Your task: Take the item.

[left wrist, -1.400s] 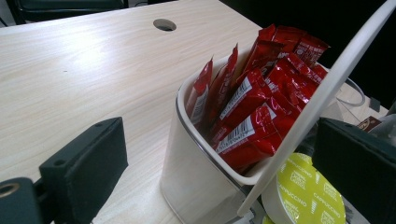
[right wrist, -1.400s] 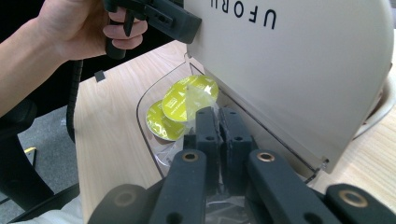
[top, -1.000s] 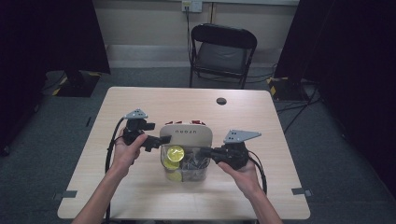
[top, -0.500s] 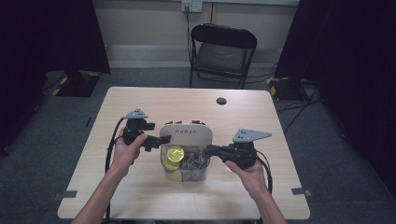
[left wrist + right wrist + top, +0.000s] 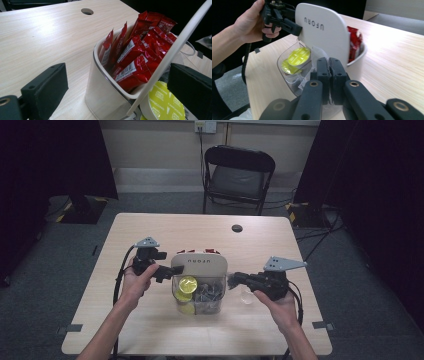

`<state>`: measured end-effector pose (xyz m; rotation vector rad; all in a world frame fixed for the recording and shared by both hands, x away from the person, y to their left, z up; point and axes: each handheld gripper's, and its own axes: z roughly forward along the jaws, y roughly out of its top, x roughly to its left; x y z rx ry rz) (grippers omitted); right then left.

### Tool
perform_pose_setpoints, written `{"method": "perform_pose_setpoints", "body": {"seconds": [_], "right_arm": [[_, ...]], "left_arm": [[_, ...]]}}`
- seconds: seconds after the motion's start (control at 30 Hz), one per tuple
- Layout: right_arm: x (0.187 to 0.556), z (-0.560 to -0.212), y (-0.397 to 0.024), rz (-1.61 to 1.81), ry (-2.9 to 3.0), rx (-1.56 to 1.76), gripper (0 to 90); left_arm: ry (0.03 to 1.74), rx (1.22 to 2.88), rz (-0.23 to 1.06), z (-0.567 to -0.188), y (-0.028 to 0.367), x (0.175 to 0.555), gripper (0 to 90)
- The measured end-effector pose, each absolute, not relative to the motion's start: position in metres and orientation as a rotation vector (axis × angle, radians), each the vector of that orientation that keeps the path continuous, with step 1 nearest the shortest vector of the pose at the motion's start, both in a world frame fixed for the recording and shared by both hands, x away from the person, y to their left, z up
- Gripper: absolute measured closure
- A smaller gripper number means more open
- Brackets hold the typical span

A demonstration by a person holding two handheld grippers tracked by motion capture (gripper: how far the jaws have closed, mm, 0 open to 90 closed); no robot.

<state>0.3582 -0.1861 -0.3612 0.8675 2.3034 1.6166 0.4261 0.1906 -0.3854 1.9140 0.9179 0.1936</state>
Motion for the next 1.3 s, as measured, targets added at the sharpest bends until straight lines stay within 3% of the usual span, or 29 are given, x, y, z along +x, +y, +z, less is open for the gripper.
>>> {"method": "perform_pose_setpoints", "body": {"seconds": [0.5,1.3], "right_arm": [[0.362,-0.371,-0.224,1.563,2.231,0.981,88.1],[0.376,-0.402,-0.238,1.483,2.244,1.083,88.1]], "left_arm": [[0.915,1.921,0.191,-0.386,0.189,0.427,2.4],[0.918,1.928,0.187,-0.388,0.19,0.427,2.4]]}}
